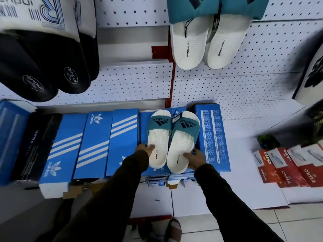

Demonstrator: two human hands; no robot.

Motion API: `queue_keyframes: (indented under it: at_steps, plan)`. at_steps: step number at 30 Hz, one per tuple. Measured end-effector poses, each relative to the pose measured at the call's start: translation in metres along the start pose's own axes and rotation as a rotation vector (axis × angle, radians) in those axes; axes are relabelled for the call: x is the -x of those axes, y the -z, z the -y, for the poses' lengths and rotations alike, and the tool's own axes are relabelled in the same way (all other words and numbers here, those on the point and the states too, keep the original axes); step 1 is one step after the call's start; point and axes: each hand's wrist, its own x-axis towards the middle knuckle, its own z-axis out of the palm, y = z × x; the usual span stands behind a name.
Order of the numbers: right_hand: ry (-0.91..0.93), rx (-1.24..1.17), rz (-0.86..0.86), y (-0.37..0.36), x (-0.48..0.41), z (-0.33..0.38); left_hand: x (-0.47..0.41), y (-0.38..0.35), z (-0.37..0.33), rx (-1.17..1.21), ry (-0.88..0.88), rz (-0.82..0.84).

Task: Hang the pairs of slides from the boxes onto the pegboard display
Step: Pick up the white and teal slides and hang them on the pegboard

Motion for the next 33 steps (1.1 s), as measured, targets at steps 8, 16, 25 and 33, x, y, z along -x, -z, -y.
queue_keyframes:
  at_steps: [8, 16, 25, 33]
  plan:
    - [0.098, -0.071, 0.036, 0.029, 0.051, -0.009, 0.056, 0.003, 0.023, 0.27, -0.033, 0.056]
    - [0.303, -0.194, 0.071, 0.058, 0.122, 0.013, 0.144, 0.007, 0.028, 0.568, -0.301, -0.059]
    - [0.666, -0.292, 0.108, 0.09, 0.187, 0.067, 0.21, 0.028, -0.017, 0.715, -0.684, -0.126]
    - [0.911, -0.383, 0.106, 0.12, 0.235, 0.137, 0.256, 0.046, -0.083, 0.786, -0.944, -0.152]
